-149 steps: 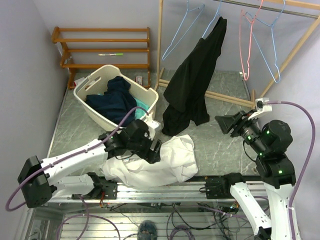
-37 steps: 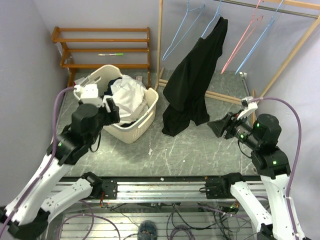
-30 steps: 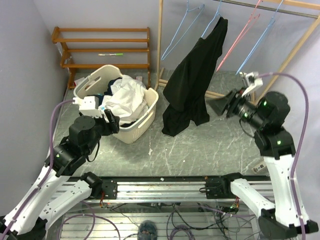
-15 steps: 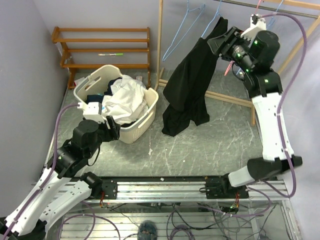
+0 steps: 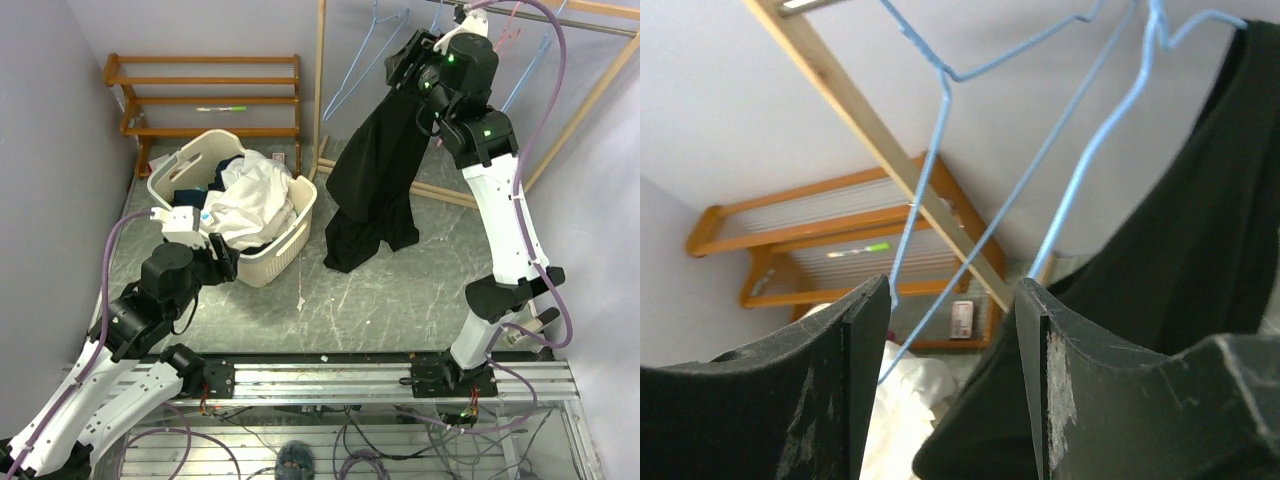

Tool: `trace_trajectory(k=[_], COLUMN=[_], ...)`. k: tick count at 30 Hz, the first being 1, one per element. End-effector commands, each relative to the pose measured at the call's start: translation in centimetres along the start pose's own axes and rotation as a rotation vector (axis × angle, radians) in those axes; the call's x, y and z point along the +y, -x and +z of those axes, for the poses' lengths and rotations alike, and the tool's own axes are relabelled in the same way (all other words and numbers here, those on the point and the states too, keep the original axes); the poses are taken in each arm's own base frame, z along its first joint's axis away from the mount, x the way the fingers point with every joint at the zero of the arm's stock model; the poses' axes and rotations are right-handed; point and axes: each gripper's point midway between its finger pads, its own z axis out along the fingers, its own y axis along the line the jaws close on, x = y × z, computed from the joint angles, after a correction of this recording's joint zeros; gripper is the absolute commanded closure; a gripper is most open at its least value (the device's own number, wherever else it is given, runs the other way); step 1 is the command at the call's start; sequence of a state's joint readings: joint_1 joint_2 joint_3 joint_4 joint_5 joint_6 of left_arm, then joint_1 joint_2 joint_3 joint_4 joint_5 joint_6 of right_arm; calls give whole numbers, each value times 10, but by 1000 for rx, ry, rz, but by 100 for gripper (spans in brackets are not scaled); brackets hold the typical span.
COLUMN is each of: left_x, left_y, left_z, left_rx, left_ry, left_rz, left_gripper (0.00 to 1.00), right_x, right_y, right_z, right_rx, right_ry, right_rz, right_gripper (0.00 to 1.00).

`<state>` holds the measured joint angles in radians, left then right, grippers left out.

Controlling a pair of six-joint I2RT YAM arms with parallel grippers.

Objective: Remove the t-shirt from the hanger

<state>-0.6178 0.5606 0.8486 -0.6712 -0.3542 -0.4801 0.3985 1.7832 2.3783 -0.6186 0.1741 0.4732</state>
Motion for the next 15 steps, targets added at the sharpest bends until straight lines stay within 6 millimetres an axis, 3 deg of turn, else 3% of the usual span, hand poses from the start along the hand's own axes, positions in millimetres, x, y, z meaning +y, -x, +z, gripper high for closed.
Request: trace_trajectory(k=[1,10,12,15], left_x=[-4,-5,-5,-5], left_y=[-3,-3,-3,-3], left_z=[2,3,2,3], left_rx=[10,15,12,14], left_ry=[-18,-20,-21,-23], left_rz=[-9,-7,-9,-9], left_gripper=[28,28,28,28], right_x=[-26,-35,-41,-50], right_y=[-11,-35,-39,-41], right_z=[-3,6,7,5], right_rx=[-21,36,46,39], right_ry=[-180,-223,-251,-289], right_rz=[-55,-102,-110,-123], right_gripper=[47,48,57,80])
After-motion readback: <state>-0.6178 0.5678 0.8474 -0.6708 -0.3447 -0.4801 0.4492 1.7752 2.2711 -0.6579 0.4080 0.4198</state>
